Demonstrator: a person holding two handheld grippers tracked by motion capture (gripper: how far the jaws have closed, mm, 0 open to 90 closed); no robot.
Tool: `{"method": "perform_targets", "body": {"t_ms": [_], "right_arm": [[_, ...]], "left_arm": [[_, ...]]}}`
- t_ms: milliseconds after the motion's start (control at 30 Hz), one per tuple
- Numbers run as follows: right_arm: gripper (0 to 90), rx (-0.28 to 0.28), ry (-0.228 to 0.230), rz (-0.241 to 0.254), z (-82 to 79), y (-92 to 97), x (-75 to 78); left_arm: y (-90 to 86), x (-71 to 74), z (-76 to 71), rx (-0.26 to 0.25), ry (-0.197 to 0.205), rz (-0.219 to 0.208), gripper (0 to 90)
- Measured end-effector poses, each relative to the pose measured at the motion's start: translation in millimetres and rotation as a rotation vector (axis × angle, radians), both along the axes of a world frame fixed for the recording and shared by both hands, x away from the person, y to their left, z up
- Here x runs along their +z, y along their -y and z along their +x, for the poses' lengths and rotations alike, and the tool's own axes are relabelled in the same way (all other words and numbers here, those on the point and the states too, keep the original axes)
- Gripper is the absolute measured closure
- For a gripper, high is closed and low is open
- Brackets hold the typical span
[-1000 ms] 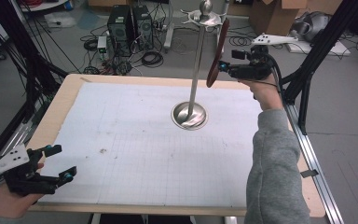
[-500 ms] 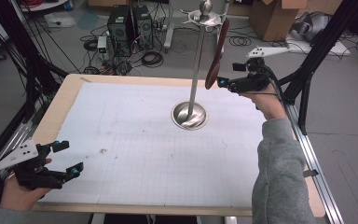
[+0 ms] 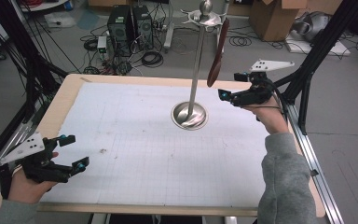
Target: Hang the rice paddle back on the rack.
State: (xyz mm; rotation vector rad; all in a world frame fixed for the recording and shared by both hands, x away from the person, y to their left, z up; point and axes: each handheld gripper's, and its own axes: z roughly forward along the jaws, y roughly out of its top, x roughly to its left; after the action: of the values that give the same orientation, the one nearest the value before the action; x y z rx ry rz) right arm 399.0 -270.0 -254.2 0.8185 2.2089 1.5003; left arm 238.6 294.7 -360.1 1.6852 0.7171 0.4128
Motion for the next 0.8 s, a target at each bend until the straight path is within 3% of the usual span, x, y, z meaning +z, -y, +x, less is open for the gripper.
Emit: {"method": "perform_targets", "body": {"t_ms": [67, 333, 500, 800], "right_arm": [[2.1, 0.005, 0.001, -0.009, -2.2, -0.1, -5.6], [1.7, 0.022, 0.016, 0.034, -17.3, -0.4, -22.1], [1.6, 0.003, 0.007, 0.053, -32.4, -0.3, -36.8], [1.3, -0.042, 0.016, 0.033, -54.4, -0.7, -59.6]], "left_arm": [[0.2, 1.6, 1.1, -0.001, 0.003, -0.005, 2.8], [4.3, 0.3, 9.6, -0.003, 0.007, -0.012, 2.8], [11.7, -5.2, 16.5, -0.014, -0.013, -0.004, 2.8], [14.7, -5.1, 21.0, -0.018, -0.009, -0.009, 2.8]]}}
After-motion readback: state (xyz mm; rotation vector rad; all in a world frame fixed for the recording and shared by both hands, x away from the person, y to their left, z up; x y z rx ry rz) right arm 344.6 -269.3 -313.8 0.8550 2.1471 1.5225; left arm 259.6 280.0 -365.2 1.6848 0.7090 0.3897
